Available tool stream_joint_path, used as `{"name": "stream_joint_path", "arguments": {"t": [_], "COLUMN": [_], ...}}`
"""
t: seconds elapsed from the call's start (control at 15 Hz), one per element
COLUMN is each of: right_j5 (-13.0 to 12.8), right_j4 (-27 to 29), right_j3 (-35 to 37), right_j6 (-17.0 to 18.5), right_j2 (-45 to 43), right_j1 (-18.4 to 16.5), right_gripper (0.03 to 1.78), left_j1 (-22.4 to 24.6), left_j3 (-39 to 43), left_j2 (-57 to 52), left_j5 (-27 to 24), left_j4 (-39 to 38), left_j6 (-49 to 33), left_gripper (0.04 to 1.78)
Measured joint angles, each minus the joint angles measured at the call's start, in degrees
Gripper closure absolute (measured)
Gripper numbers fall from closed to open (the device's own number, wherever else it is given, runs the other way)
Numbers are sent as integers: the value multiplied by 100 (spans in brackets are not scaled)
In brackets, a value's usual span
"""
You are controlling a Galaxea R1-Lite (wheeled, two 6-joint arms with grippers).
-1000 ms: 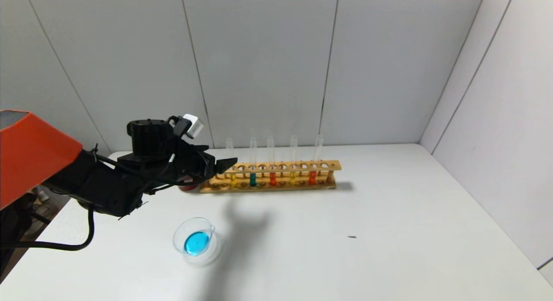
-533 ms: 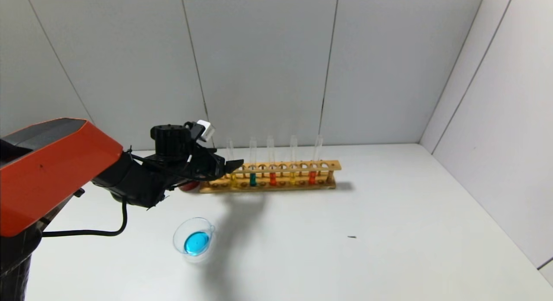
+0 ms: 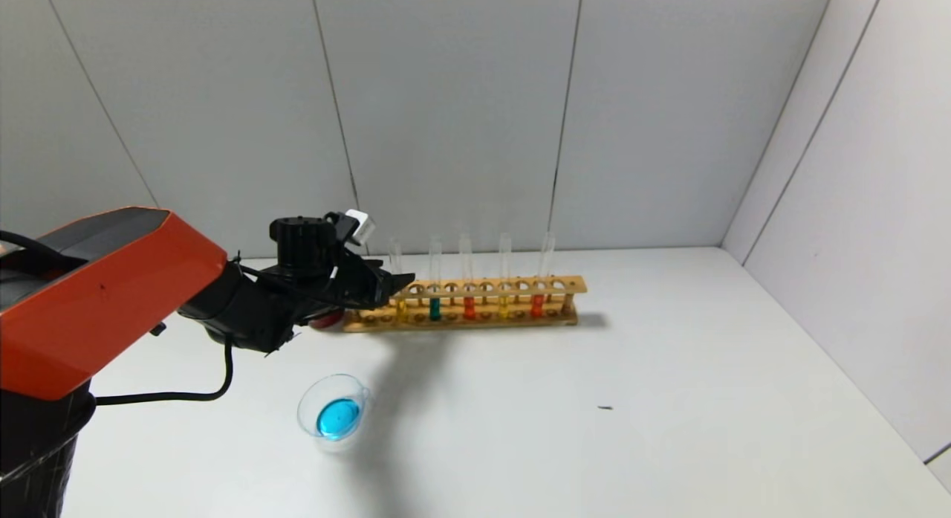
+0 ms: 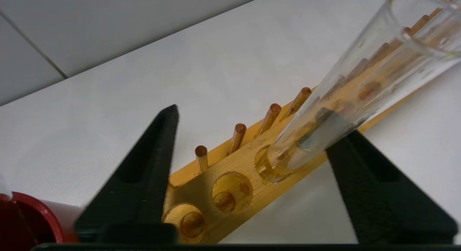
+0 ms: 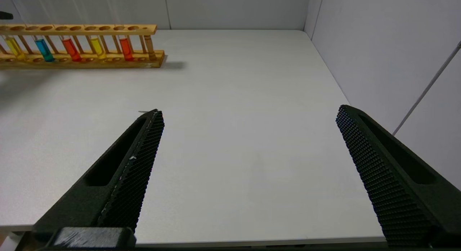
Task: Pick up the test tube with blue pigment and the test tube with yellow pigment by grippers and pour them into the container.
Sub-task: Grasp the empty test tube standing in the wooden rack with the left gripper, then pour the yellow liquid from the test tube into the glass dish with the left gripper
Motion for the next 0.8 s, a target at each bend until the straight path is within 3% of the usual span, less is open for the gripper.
{"name": "stream_joint_path", "arguments": {"t": [0.27,0.4,0.8], "right_j5": [0,0,0], "right_j4": [0,0,0], "right_j3": [0,0,0], "right_j6": [2,0,0], "right_j2": [0,0,0], "right_j1": [-2,-2,0], "right_gripper": [6,6,6], "left_j1": [-26,-88,-100], "left_j3": [-67,-91,-107], "left_j2": [22,24,-89], "left_j5": [-20,-20,-6], "left_j4": [9,0,13], "left_j6": [2,-4,11], "left_gripper": [130,149,150]}}
